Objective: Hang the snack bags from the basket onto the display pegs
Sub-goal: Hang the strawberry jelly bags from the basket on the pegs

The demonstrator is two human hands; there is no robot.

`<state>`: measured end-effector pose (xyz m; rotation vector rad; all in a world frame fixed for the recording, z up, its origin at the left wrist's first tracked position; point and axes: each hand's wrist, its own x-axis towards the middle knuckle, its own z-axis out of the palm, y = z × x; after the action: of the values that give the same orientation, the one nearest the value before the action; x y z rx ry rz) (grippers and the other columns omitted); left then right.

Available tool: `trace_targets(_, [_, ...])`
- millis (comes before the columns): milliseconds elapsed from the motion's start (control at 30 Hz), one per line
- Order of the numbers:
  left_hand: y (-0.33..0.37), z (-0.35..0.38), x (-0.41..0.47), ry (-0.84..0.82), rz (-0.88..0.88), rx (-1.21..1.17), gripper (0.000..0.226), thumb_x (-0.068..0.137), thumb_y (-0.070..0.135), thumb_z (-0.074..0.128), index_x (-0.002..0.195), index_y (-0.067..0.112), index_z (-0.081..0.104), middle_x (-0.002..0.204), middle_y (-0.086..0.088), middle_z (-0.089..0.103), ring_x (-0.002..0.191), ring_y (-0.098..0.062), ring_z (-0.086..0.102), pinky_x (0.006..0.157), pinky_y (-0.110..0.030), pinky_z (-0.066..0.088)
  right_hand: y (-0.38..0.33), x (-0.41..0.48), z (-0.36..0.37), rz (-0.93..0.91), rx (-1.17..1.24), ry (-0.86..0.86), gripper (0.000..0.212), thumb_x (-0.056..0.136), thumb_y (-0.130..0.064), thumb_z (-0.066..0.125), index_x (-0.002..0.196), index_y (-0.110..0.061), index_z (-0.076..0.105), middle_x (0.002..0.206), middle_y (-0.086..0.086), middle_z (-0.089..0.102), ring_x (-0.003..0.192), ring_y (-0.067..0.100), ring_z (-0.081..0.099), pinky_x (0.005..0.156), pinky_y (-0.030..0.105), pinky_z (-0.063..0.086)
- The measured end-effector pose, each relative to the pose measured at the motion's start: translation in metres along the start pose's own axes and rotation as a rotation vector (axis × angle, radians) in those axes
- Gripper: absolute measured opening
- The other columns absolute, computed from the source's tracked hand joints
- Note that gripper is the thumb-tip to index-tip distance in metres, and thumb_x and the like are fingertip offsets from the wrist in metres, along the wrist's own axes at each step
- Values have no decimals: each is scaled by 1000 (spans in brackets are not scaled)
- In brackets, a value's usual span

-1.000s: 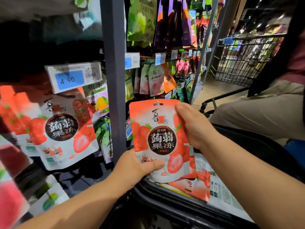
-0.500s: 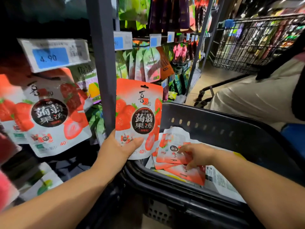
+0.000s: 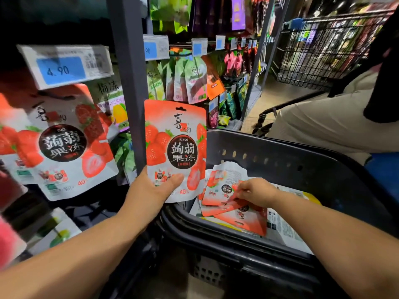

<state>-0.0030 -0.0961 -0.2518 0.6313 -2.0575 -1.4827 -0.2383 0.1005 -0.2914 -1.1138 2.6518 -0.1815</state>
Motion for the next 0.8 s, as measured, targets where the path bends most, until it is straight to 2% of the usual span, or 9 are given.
trace_targets(33, [0, 0, 0, 2, 0, 5, 45, 77, 46, 79, 117, 32, 63, 106, 15, 72, 99, -5, 67, 83, -25, 48, -3, 1, -4, 2, 85, 63, 16, 95, -37, 62, 91, -26, 73, 92, -2, 70, 94, 20, 61, 77, 27, 42])
trace_targets(100, [-1, 2, -1, 21, 5, 2, 40, 81, 36, 75, 119, 30, 62, 106, 14, 72, 98, -2, 66, 76, -13, 45, -9, 1, -13, 11, 360, 198, 21, 91, -27, 68, 71, -26, 63, 74, -4, 62, 80, 18, 60, 73, 31, 45])
trace_targets(167, [-1, 3, -1, 35, 5, -9, 40, 82, 32, 74, 120, 28, 61, 106, 14, 71, 95, 1, 65, 70, -5, 43, -12, 0, -21, 26, 645, 321, 20, 91, -16, 67, 72, -13, 61, 72, 1, 58, 74, 17, 56, 69, 32, 45])
trace_targets(233, [-1, 4, -2, 33, 8, 3, 41, 82, 33, 74, 120, 28, 61, 106, 14, 71, 96, 0, 65, 70, -6, 43, -12, -2, -28, 35, 833, 429, 19, 94, -13, 63, 78, -3, 57, 77, 9, 54, 74, 18, 53, 66, 32, 41])
trace_targets(333, [-1, 4, -2, 41, 3, 14, 36, 83, 32, 74, 116, 27, 62, 102, 13, 72, 94, 0, 65, 66, -2, 41, -15, -8, -36, 69, 1101, 499, 15, 99, -11, 55, 84, -11, 56, 82, 9, 58, 72, 18, 55, 62, 29, 45])
trace_targets(467, [-1, 3, -2, 37, -3, 39, 34, 83, 35, 74, 114, 28, 61, 101, 14, 72, 93, 1, 64, 66, -4, 40, -24, -10, -38, 73, 1223, 487, 10, 102, -16, 51, 96, -9, 56, 91, 16, 59, 82, 28, 56, 74, 40, 47])
trace_targets(600, [-2, 3, -2, 30, -16, 12, 35, 83, 34, 74, 115, 27, 61, 101, 12, 73, 93, 0, 66, 66, -3, 42, -32, -12, -43, 79, 1304, 506, 11, 102, -18, 50, 96, -14, 58, 104, 19, 64, 95, 32, 61, 82, 44, 48])
trace_targets(733, [-1, 3, -2, 31, -26, -10, 36, 83, 34, 75, 116, 30, 61, 102, 13, 73, 94, -1, 67, 69, -7, 43, -35, -20, -51, 23, 1294, 494, 11, 102, -19, 51, 96, -17, 59, 104, 20, 66, 97, 34, 64, 92, 57, 50])
trace_targets(800, [1, 3, -3, 28, -33, -31, 36, 83, 33, 75, 116, 30, 61, 102, 13, 73, 94, -1, 67, 69, -7, 44, -37, -28, -59, 23, 1291, 513, 11, 102, -21, 51, 95, -18, 58, 106, 24, 65, 96, 38, 64, 90, 61, 50])
